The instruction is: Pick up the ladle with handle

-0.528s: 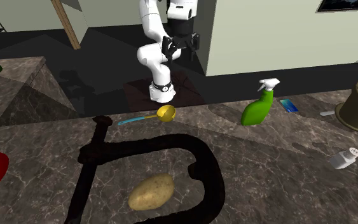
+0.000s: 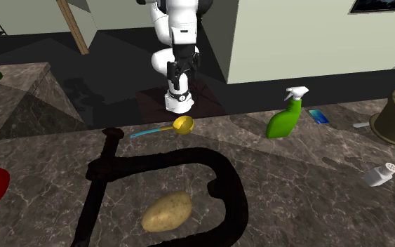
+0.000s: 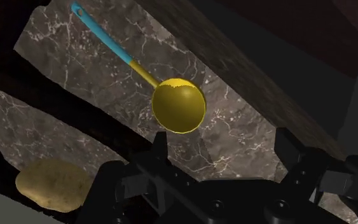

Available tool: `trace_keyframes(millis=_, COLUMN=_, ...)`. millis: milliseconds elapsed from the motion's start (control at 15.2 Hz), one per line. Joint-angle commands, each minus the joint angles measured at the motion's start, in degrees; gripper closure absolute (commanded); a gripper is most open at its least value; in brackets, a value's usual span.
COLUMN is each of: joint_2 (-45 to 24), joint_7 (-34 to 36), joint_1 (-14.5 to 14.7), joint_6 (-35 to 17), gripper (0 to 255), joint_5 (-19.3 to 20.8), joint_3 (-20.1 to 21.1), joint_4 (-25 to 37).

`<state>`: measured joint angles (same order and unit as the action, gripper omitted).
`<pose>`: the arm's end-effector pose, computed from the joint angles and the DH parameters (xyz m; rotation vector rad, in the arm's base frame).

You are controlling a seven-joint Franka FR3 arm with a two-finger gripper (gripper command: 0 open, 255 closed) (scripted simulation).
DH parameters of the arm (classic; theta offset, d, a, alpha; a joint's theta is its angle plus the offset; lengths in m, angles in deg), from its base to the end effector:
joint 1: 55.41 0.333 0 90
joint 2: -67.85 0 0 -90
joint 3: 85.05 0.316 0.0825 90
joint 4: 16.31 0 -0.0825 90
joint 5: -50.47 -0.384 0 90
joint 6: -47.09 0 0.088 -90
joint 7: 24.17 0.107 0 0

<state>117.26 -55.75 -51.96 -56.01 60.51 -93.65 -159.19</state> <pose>0.3063 -0.0530 0.5660 2.9239 0.7932 0.2106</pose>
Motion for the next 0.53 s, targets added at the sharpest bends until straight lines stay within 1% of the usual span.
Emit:
trace_keyframes(millis=0, joint_2=0.4, joint_7=-8.4, joint_1=1.4, joint_6=-3.5, gripper=0, joint_5=2.3, joint_3=-4.2, joint_4=-3.1)
trace_keyframes(millis=198, joint_2=-0.8, joint_7=-20.3, joint_1=3.3, joint_6=-8.3, gripper=0, joint_5=5.6, joint_3=-10.8, joint_4=-5.6)
trace_keyframes(millis=462, joint_2=-5.2, joint_7=-36.4, joint_1=7.0, joint_6=-14.9, gripper=0, joint_5=9.3, joint_3=-20.4, joint_4=-6.5)
